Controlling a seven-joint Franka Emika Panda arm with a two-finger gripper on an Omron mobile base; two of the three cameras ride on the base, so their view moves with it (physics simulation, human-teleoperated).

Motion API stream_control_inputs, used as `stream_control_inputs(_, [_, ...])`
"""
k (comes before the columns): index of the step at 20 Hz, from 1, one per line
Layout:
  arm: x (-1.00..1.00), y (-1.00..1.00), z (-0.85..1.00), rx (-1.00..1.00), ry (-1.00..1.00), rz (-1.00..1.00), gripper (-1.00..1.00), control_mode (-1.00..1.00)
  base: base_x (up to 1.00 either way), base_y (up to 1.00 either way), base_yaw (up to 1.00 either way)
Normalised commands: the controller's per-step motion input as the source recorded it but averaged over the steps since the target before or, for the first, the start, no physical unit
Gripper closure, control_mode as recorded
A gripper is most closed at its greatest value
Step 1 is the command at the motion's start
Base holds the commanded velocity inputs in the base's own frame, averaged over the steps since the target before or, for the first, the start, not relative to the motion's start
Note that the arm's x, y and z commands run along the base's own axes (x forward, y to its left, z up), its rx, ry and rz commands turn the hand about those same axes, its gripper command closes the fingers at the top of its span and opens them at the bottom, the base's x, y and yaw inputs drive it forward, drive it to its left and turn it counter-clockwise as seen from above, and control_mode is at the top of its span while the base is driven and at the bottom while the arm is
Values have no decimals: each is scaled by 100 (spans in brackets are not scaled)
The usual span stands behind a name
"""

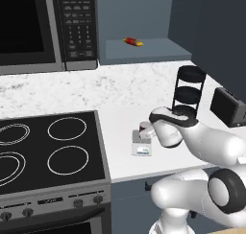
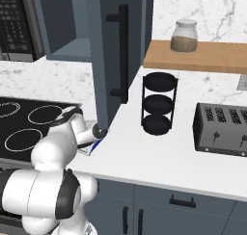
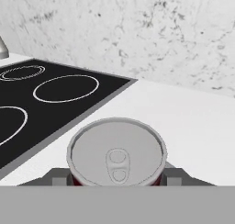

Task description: Pick the canned food and place it on the digital scale for weighing, and close the cabinet.

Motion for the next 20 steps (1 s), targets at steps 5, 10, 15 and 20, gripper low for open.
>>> stream_control_inputs(5, [26, -3, -15, 0, 0, 0, 100, -100, 0, 0, 0])
stream_control_inputs(10, [0, 0, -18, 0, 0, 0, 100, -100, 0, 0, 0])
stream_control_inputs(15, [2, 0, -19, 0, 0, 0, 100, -100, 0, 0, 0])
stream_control_inputs(20, [11, 0, -14, 0, -5, 0, 100, -100, 0, 0, 0])
